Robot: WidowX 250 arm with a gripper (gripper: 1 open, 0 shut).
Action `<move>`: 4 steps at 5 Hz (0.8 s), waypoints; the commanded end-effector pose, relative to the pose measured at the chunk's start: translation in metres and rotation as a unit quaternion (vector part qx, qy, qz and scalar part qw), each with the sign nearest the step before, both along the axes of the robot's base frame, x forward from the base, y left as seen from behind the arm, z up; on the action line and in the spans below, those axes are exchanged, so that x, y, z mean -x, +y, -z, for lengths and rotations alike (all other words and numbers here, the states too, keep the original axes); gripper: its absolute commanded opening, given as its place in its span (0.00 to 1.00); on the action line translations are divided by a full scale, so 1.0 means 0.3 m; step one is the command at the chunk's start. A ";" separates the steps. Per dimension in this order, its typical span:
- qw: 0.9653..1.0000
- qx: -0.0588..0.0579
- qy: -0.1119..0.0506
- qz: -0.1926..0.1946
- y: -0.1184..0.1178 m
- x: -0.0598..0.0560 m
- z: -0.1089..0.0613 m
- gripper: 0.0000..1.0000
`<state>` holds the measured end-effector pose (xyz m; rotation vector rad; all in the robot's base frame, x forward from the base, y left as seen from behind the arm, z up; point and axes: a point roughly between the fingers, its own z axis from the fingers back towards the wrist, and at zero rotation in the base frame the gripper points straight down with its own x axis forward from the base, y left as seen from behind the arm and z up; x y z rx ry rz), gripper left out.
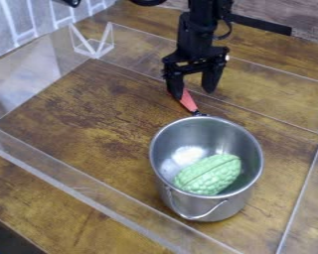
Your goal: Move the orange spoon to the right
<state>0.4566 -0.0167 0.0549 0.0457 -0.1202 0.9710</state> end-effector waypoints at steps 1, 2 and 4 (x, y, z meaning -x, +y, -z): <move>1.000 -0.002 -0.022 -0.011 0.009 -0.012 -0.042 1.00; 1.000 -0.002 -0.018 -0.018 0.010 -0.016 -0.016 1.00; 1.000 -0.016 -0.020 -0.009 0.023 -0.023 -0.057 0.00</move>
